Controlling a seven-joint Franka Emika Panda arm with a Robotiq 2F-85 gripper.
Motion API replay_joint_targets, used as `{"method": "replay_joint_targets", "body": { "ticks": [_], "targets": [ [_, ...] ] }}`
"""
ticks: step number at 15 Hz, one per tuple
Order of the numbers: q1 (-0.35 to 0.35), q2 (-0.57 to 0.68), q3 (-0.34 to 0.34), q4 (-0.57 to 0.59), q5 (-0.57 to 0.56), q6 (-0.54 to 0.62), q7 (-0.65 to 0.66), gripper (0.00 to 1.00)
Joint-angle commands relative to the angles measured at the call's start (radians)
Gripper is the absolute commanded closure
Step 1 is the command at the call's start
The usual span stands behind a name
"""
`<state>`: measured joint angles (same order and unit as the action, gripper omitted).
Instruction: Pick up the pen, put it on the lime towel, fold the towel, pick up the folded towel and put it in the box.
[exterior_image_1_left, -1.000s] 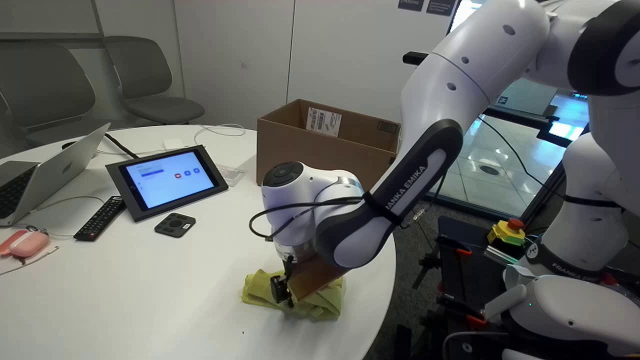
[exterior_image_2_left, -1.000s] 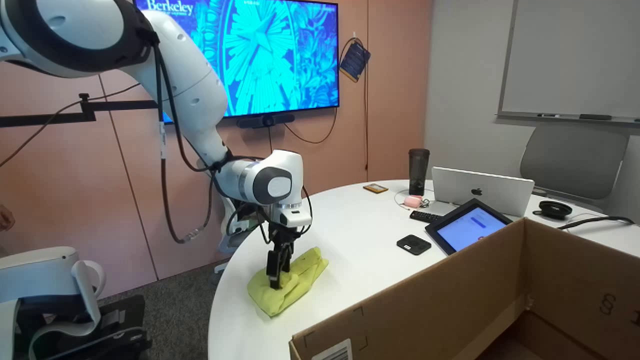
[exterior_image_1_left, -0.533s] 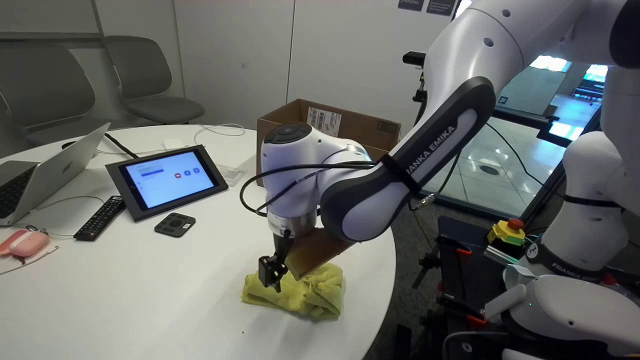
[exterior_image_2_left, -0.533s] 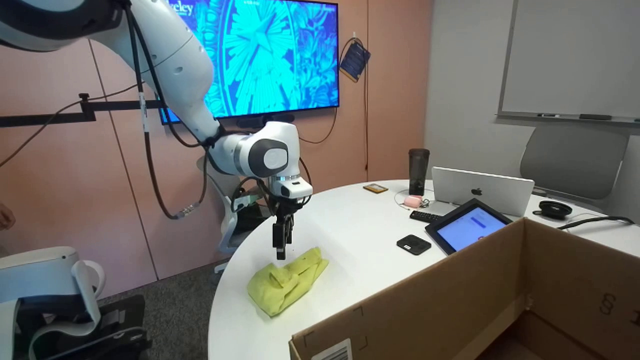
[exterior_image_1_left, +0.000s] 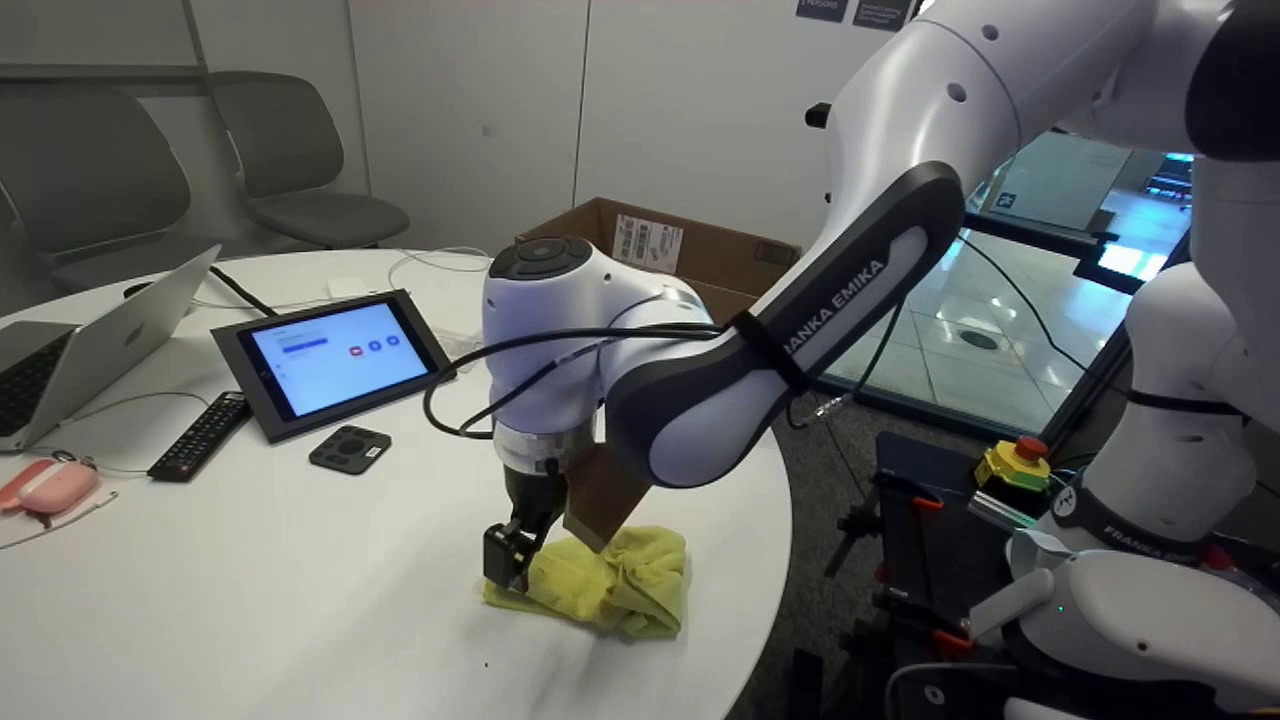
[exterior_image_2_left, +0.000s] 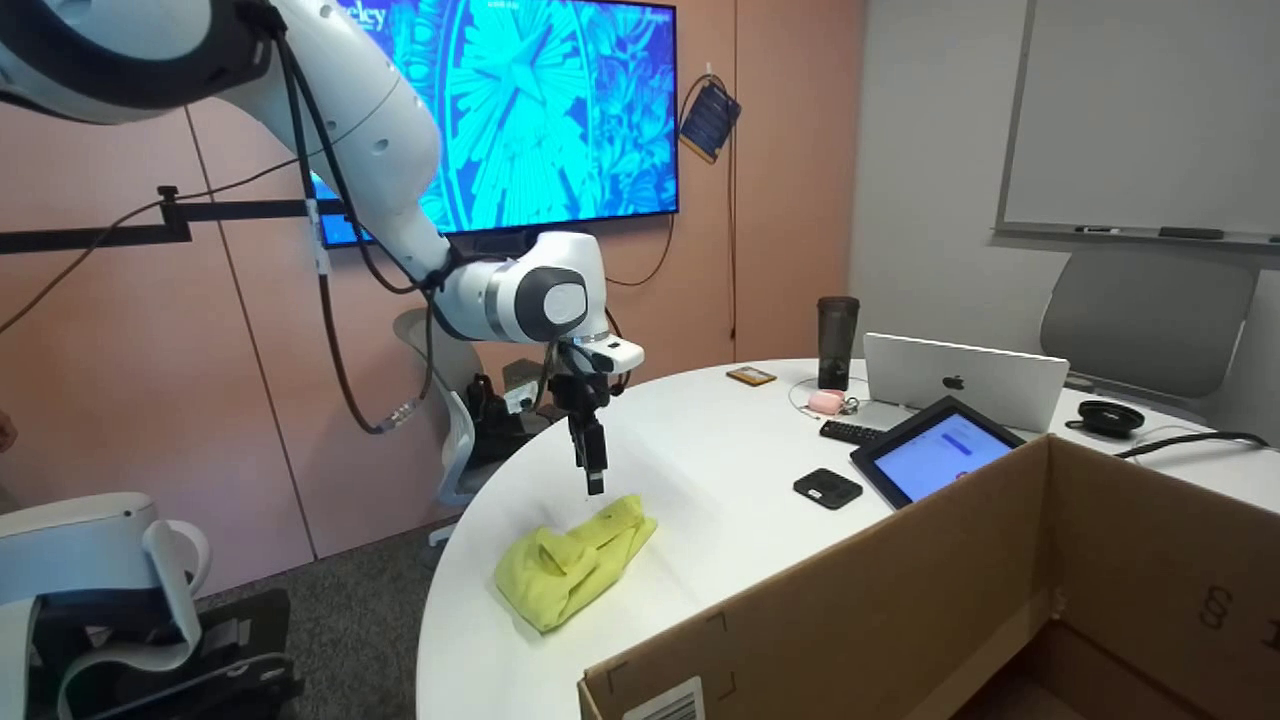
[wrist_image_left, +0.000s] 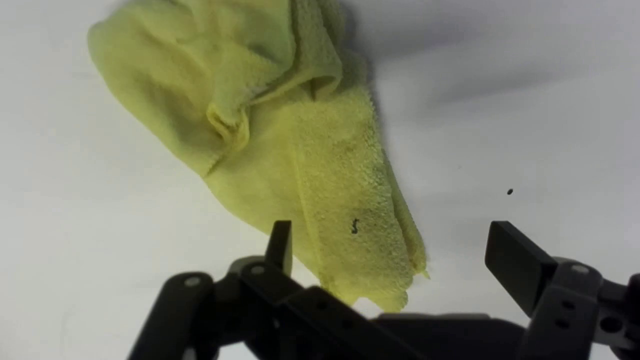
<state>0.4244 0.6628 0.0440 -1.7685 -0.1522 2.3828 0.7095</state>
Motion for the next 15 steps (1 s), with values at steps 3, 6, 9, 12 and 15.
{"method": "replay_joint_targets", "body": {
  "ticks": [3,6,9,12,15],
  "targets": [
    [-0.015,0.143,0.011,0.198,-0.007,-0.055,-0.254,0.0],
    [-0.013,0.206,0.005,0.271,-0.004,-0.087,-0.328,0.0],
    [-0.013,0.259,0.002,0.325,-0.001,-0.122,-0.368,0.0],
    [-0.008,0.302,-0.007,0.369,-0.005,-0.161,-0.38,0.0],
    [-0.009,0.335,-0.011,0.402,-0.001,-0.19,-0.382,0.0]
  ]
}}
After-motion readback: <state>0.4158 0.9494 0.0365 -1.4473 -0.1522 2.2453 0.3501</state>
